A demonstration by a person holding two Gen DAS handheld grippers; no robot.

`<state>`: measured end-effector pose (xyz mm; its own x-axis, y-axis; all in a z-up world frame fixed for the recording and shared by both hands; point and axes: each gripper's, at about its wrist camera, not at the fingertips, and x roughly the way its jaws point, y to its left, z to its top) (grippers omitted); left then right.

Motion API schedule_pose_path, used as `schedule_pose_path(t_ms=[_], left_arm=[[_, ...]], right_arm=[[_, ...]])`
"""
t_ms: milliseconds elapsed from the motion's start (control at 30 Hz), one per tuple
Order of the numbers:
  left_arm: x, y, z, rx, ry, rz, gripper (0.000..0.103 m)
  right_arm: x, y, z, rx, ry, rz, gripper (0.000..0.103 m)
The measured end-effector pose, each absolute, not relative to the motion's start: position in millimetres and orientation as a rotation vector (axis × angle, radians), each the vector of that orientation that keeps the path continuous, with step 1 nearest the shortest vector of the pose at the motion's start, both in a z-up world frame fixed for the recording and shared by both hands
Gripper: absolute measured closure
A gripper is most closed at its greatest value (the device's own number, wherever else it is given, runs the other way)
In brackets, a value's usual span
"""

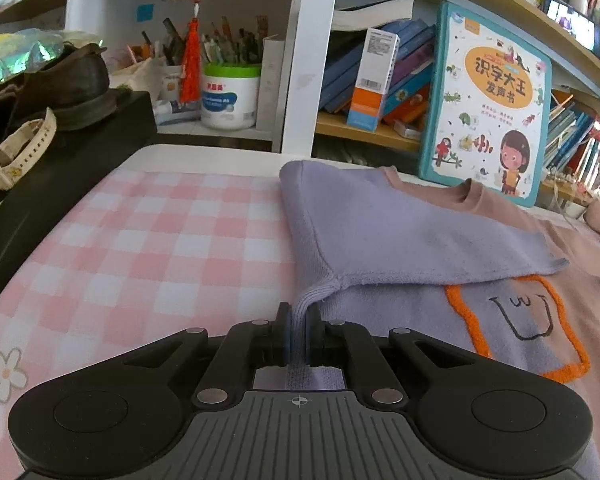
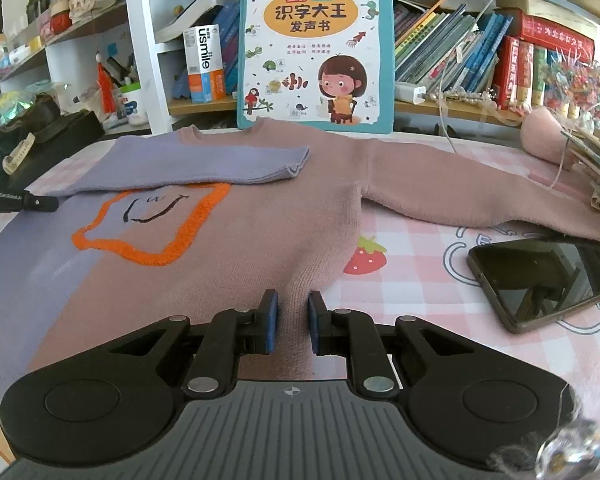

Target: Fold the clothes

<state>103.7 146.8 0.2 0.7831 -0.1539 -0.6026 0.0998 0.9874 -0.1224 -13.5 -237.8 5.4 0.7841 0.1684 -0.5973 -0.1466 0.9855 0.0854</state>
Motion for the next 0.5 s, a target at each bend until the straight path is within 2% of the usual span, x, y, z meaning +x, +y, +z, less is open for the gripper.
schedule_pose_path(t_ms=[200, 267, 500], left_arm=[[107.3, 145.1, 1.5, -0.060, 0.658, -0.141, 0.097], [104.9, 144.5, 3.8, -0.053, 0.654, -0.140, 0.092], [68.6, 124.2, 36.8, -0.008, 0.527, -0.217, 0.092]], right_arm=[[-12.1, -234.1, 4.1, 0.026, 0.645, 0.159, 0.088], [-12.3, -233.2, 4.7, 0.016, 0.647, 0.151, 0.087], [-19.9, -240.8, 11.4, -0.001, 0.620, 0.123, 0.069]])
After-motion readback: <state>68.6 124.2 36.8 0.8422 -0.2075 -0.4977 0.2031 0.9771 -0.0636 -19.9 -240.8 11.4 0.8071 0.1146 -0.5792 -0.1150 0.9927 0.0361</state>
